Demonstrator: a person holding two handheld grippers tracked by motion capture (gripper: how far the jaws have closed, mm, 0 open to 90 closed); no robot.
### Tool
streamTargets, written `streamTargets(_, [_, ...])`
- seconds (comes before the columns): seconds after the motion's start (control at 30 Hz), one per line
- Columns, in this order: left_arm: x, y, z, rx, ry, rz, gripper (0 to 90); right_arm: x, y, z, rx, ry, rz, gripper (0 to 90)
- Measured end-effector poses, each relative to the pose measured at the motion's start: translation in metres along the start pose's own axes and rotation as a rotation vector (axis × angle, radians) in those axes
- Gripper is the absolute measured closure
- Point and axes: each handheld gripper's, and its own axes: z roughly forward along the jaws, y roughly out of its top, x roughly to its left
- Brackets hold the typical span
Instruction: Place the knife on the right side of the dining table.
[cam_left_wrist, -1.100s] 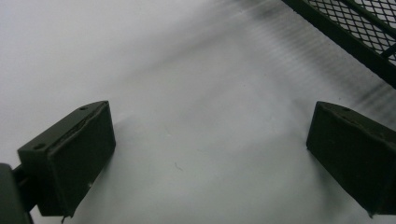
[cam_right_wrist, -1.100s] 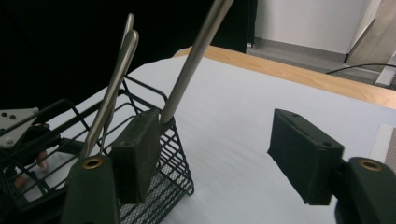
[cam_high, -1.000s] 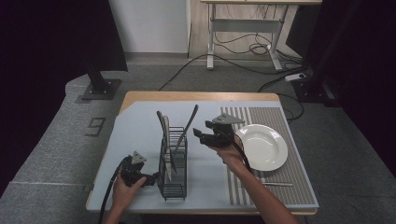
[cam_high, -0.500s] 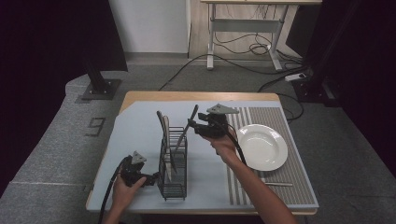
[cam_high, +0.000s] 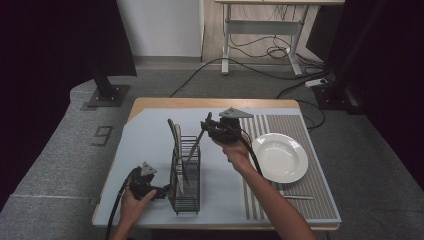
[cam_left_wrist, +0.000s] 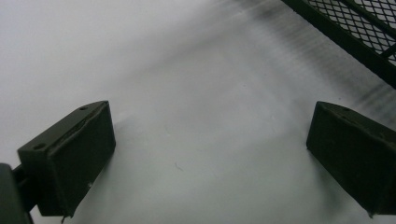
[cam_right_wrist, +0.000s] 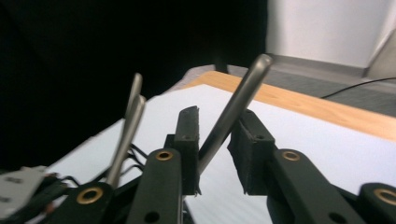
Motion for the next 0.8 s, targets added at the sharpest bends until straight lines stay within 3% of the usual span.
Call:
streamTargets(0.23, [0.000, 0.000, 0.000, 0.001, 0.001, 0.001, 0.7, 0.006, 0.002, -0.008, -0.043, 0.068, 0.004, 80.3])
streamTargets(0.33, [0.000, 0.000, 0.000, 0.001, 0.000, 0.000, 0.7, 0.006, 0.003, -0.013, -0.065, 0.098, 0.030, 83.1])
streamTargets(0.5, [0.000, 0.000, 0.000, 0.002, 0.001, 0.002, 0.7, 0.006, 0.001, -0.016, -0.080, 0.110, 0.016, 83.4])
streamTargets(0.6, [0.000, 0.000, 0.000, 0.002, 0.001, 0.002, 0.7, 0.005, 0.001, -0.019, -0.101, 0.118, 0.034, 83.4])
streamTargets(0.67, [0.000, 0.000, 0.000, 0.002, 0.000, 0.001, 0.6, 0.004, 0.003, -0.023, -0.120, 0.131, 0.051, 83.4])
streamTargets(0.8, [0.000, 0.000, 0.000, 0.000, 0.002, 0.002, 0.6, 0.003, 0.009, -0.036, -0.171, 0.138, 0.037, 83.4])
